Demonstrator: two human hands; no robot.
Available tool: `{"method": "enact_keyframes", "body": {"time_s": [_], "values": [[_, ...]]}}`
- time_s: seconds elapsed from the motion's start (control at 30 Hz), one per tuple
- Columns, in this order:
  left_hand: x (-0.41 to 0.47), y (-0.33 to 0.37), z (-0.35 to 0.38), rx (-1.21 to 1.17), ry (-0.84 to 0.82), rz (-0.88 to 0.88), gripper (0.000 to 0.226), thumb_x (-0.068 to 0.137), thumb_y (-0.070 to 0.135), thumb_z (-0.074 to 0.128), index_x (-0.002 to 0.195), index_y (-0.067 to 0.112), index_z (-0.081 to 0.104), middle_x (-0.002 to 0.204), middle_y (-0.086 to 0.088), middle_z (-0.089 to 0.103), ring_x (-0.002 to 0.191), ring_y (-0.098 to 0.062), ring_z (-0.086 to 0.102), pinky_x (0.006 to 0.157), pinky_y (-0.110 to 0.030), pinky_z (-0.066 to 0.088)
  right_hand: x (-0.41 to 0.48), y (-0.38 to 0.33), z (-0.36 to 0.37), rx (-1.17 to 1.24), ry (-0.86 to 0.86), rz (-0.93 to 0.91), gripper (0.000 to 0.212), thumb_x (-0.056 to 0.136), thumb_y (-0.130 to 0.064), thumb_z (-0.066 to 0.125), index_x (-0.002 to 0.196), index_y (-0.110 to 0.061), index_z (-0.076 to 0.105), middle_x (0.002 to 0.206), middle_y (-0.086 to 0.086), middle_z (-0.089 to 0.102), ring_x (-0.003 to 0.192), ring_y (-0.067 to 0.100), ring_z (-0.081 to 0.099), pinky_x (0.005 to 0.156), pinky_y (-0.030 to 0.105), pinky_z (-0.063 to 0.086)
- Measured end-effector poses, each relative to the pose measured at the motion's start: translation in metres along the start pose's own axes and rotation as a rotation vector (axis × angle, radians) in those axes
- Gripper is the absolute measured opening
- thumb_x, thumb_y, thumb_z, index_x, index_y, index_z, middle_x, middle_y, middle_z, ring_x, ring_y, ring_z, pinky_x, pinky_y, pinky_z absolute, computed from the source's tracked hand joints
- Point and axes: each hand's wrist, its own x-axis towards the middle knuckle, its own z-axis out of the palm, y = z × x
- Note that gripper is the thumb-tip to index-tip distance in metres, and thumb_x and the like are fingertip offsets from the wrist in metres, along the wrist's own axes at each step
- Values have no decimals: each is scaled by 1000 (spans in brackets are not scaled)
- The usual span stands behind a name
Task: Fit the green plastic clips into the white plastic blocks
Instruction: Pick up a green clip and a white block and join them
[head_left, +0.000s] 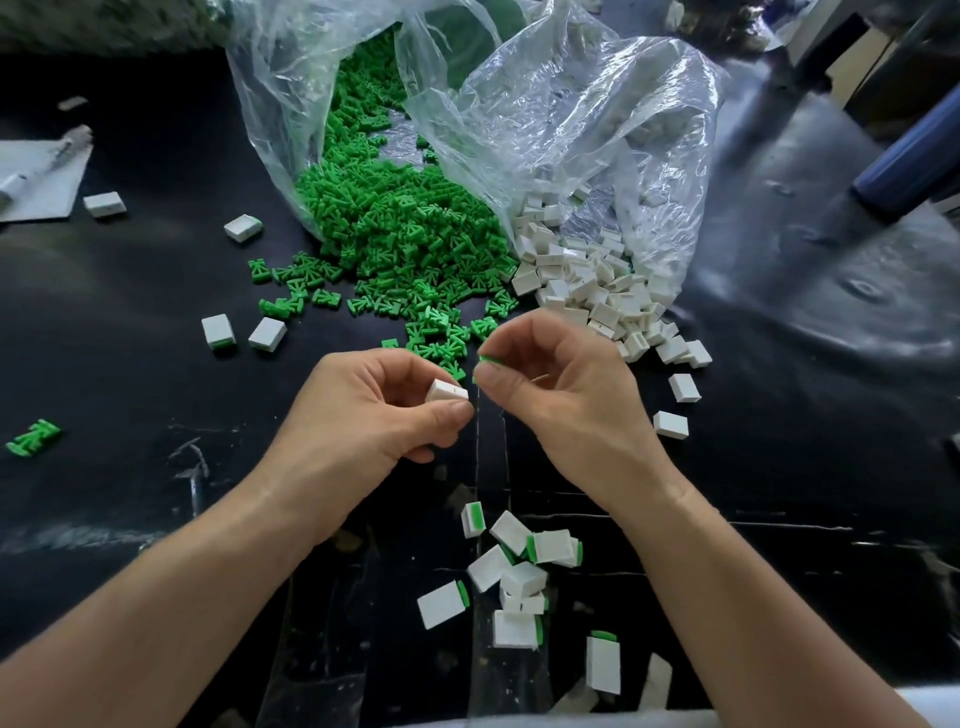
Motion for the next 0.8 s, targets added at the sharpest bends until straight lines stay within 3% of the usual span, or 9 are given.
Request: {"method": "enact_keyframes", "body": {"time_s": [0.1,0.27,0.4,0.47,0.53,0.67,0.8], "values": [[1,-1,0,0,3,16,18,61,10,76,73,12,63,56,-1,67,50,-8,63,47,-17,51,-1,-3,3,11,-65,3,20,80,-7,68,76,-24,59,70,-11,58,67,-1,54,66,15,45],[0,-1,0,-22,15,68,25,47,31,73,66,16,69,56,1,66,52,-4,60,47,-16,48,-1,-4,2,19,-96,30,19,81,-7,67,77,-24,58,71,-11,58,68,2,55,67,18,47],[0,-1,1,-38,32,64,7,69,23,69,74,21,73,65,3,69,56,-4,62,50,-15,49,0,-2,0,6,-89,46,21,81,-7,66,79,-27,59,70,-10,58,67,11,56,67,28,50],[1,-2,1,-56,47,61,8,78,15,65,81,21,71,71,0,71,60,-7,65,52,-15,50,0,-1,-1,12,-68,73,25,83,-8,65,85,-33,61,70,-7,58,71,24,58,71,40,52],[1,-1,2,-84,43,54,9,81,10,63,82,15,69,75,-4,71,64,-12,69,53,-17,52,0,0,-3,10,-55,90,28,84,-8,63,86,-36,64,72,-5,59,76,26,60,75,44,53],[0,0,1,-79,0,53,13,74,1,68,81,11,63,63,-3,68,59,-14,68,52,-19,54,1,-1,-5,34,-42,120,26,84,-3,63,82,-29,63,74,-1,64,71,14,63,72,29,55],[0,1,-1,-55,13,67,12,54,21,73,64,18,68,60,-1,66,55,-10,63,50,-17,51,1,-4,-7,129,-39,149,22,84,0,61,79,-22,59,71,2,65,62,7,63,60,16,52]]}}
